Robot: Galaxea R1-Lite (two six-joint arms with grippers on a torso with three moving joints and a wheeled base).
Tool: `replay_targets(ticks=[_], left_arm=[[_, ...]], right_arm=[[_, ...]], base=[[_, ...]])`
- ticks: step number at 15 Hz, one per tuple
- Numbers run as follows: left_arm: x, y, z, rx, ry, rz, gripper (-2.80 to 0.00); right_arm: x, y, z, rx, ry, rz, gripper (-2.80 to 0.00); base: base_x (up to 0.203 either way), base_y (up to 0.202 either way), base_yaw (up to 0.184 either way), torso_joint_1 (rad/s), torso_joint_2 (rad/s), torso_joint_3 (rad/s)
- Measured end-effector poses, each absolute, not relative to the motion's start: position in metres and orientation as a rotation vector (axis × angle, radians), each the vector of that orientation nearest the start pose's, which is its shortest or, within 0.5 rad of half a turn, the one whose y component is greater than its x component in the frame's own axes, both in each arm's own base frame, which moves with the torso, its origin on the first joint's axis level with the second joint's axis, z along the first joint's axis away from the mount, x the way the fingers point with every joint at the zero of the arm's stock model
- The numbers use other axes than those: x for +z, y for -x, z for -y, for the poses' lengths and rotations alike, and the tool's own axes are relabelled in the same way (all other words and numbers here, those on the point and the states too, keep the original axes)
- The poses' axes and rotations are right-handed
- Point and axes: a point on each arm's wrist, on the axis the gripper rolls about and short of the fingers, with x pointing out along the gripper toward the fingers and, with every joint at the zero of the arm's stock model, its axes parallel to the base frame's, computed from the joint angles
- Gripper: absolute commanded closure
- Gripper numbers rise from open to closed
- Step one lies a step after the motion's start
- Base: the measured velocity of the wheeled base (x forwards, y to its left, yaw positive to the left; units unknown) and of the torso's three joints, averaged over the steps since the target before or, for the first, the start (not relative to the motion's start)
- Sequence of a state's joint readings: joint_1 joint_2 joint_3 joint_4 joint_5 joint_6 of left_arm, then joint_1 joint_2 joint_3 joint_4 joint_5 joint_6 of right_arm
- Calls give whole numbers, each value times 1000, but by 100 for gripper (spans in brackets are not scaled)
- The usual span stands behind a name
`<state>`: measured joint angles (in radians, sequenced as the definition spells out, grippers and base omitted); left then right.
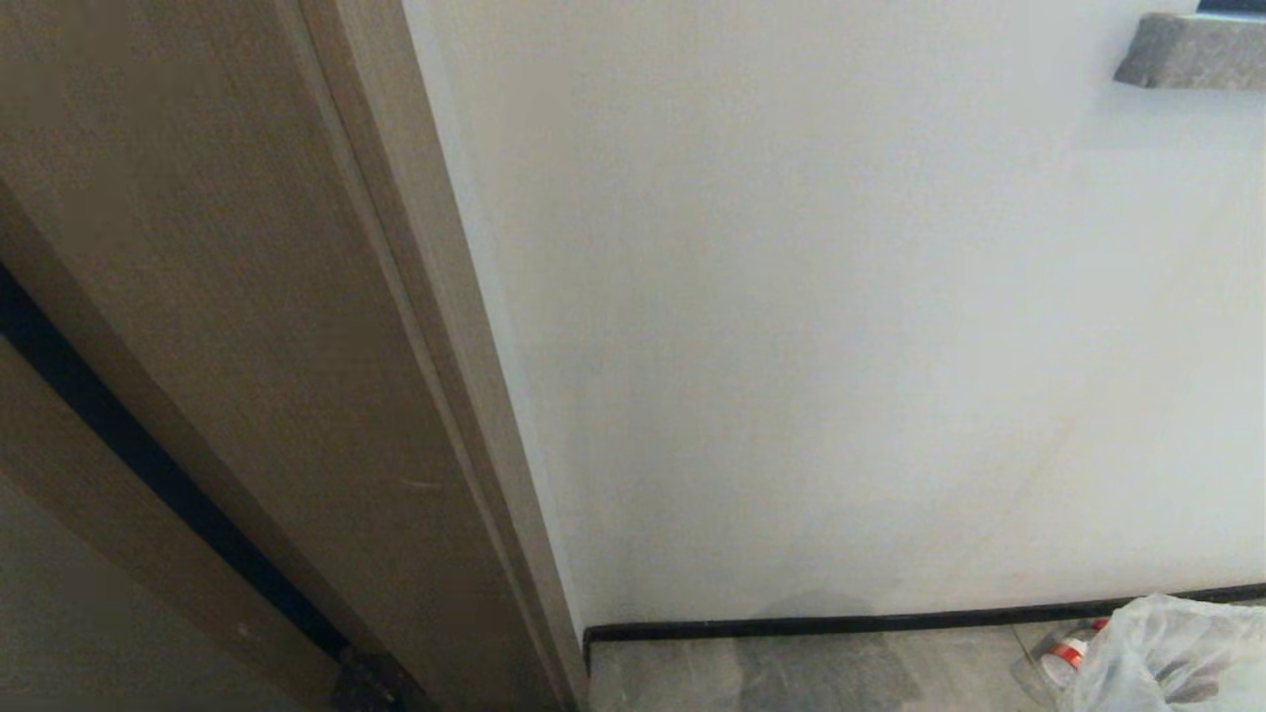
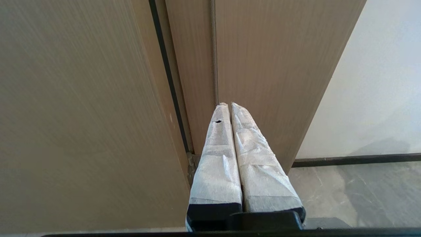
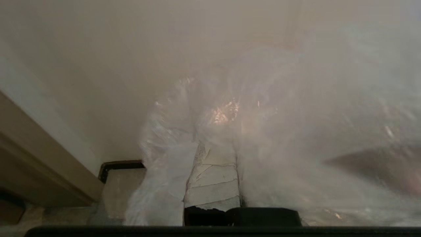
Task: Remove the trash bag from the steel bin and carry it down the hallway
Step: Put the trash bag at the door
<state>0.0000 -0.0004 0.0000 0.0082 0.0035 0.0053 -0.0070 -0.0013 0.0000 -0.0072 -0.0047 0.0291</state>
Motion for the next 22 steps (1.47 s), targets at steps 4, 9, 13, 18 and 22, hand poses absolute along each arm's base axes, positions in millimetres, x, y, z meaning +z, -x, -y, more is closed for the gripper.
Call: replay_targets(ticks=[4, 9, 13, 18, 22], left_arm=[[75, 23, 0, 4, -9, -5, 0], [75, 23, 0, 4, -9, -5, 0], [75, 23, 0, 4, -2, -8, 0], [75, 23, 0, 3, -4, -7, 0], [75, 23, 0, 3, -2, -7, 0]], right_arm=[[76, 23, 0, -11, -29, 9, 0], [76, 23, 0, -12, -27, 9, 0], [76, 23, 0, -12, -26, 9, 0], [76, 23, 0, -12, -27, 9, 0], [76, 23, 0, -11, -27, 9, 0]], base=[[0, 0, 0, 0, 0, 0], [0, 0, 0, 1, 1, -42], [0, 0, 0, 4, 2, -143], [0, 0, 0, 2, 3, -63], [0, 0, 0, 1, 3, -178]])
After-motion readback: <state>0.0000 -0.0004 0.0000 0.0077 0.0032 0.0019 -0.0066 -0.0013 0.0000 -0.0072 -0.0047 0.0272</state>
